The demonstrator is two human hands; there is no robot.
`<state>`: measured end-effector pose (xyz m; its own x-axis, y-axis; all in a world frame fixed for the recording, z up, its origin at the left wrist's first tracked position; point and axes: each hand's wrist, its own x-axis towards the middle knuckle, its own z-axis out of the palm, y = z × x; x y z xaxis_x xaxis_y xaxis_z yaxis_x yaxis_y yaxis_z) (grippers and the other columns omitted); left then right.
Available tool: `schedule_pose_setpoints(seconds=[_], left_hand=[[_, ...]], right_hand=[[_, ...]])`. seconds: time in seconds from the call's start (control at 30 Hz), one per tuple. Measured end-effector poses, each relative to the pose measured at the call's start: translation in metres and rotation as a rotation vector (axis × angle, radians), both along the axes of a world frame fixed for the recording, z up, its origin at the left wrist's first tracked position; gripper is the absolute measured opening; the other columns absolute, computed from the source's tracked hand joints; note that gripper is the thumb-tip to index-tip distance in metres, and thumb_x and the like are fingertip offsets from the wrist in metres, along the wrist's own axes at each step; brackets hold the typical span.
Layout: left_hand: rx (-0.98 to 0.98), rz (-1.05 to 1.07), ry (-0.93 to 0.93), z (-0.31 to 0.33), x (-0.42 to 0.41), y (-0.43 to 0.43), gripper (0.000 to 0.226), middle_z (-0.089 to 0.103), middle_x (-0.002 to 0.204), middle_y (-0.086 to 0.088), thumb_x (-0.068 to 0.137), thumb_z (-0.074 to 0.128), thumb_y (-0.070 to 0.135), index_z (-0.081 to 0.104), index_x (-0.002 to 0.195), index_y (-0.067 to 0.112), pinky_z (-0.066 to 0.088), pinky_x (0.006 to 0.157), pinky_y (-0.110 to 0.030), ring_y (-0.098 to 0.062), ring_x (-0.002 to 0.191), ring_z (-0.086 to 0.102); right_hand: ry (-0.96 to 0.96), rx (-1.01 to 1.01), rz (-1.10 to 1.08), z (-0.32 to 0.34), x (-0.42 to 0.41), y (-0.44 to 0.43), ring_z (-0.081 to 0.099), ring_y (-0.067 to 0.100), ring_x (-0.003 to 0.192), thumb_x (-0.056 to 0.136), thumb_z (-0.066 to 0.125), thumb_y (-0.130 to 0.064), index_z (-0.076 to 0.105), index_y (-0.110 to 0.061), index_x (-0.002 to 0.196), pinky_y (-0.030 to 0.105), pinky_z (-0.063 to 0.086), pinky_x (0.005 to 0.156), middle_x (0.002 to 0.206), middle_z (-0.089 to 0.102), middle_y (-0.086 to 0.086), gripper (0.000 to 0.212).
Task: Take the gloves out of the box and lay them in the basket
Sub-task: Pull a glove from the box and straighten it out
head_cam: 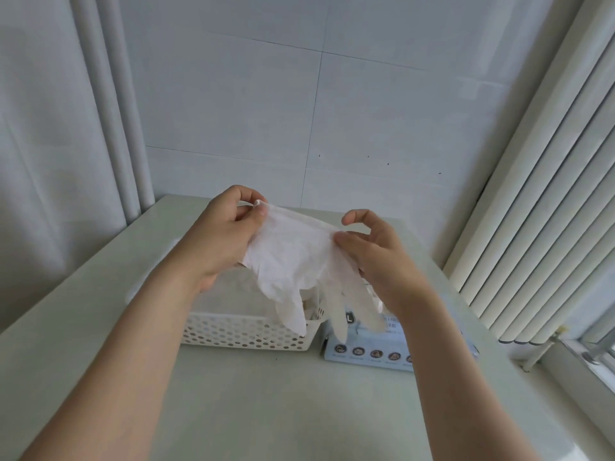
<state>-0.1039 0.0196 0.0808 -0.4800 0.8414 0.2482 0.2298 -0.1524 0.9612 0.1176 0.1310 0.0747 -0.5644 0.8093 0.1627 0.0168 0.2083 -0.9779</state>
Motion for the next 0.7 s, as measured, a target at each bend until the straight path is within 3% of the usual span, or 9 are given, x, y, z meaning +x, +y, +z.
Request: schedule_pose_setpoints(seconds=[0.17,0.23,0.33,0.4,0.5,0.63,0.7], left_hand=[[-0.112,0.015,0.107,-0.004,-0.021,-0.011,0.01,0.072,0.094,-0.011,0.11,0.054,0.026,0.059,0.108,0.018,0.044,0.04,-0.027,-0.015,0.053,0.057],[-0.19,0.041,0.205,-0.011,-0.035,-0.015,0.011,0.071,0.093,-0.014,0.11,0.052,0.025,0.057,0.108,0.016,0.047,0.042,-0.031,-0.019,0.05,0.06],[-0.345,0.139,0.395,-0.024,-0.054,-0.017,0.012,0.064,0.094,-0.011,0.11,0.048,0.025,0.056,0.104,0.019,0.054,0.051,-0.033,-0.026,0.063,0.065],[-0.449,0.208,0.497,-0.035,-0.063,-0.019,0.012,0.061,0.101,-0.007,0.11,0.045,0.024,0.053,0.103,0.02,0.058,0.061,-0.037,-0.027,0.079,0.066],[-0.613,0.28,0.658,-0.047,-0.07,-0.019,0.005,0.06,0.115,-0.011,0.107,0.045,0.019,0.049,0.109,0.019,0.053,0.085,-0.042,-0.033,0.096,0.06],[-0.682,0.292,0.723,-0.049,-0.064,-0.018,0.021,0.059,0.119,-0.011,0.102,0.044,0.007,0.047,0.12,0.017,0.051,0.085,-0.044,-0.033,0.099,0.06],[-0.707,0.296,0.748,-0.047,-0.06,-0.018,0.03,0.059,0.123,-0.012,0.099,0.044,0.001,0.046,0.125,0.016,0.052,0.087,-0.045,-0.034,0.104,0.062]], right_hand=[[-0.234,0.233,-0.052,0.002,-0.035,-0.003,0.047,0.013,0.051,0.104,0.056,-0.01,0.056,-0.021,0.115,0.023,0.038,0.045,0.074,0.057,0.005,0.015],[-0.386,0.368,-0.024,0.0,-0.057,0.002,0.054,0.012,0.054,0.103,0.054,-0.012,0.053,-0.024,0.115,0.023,0.042,0.051,0.078,0.064,0.004,0.017],[-0.622,0.536,0.034,-0.008,-0.088,0.008,0.067,0.02,0.071,0.102,0.053,-0.013,0.053,-0.028,0.114,0.028,0.048,0.057,0.095,0.073,0.008,0.019],[-0.716,0.573,0.102,-0.016,-0.106,0.007,0.07,0.022,0.059,0.101,0.053,-0.011,0.054,-0.026,0.112,0.035,0.056,0.054,0.091,0.073,0.009,0.019],[-0.842,0.623,0.158,-0.029,-0.125,0.006,0.074,0.019,0.056,0.101,0.059,-0.014,0.056,-0.028,0.11,0.045,0.065,0.066,0.098,0.071,0.006,0.016],[-1.016,0.813,0.096,-0.035,-0.133,0.003,0.069,0.025,0.089,0.094,0.076,-0.036,0.061,-0.03,0.113,0.043,0.059,0.083,0.102,0.062,-0.004,0.025],[-1.084,0.958,0.053,-0.034,-0.133,-0.001,0.066,0.029,0.095,0.092,0.08,-0.04,0.063,-0.022,0.116,0.039,0.054,0.082,0.101,0.061,-0.001,0.034]])
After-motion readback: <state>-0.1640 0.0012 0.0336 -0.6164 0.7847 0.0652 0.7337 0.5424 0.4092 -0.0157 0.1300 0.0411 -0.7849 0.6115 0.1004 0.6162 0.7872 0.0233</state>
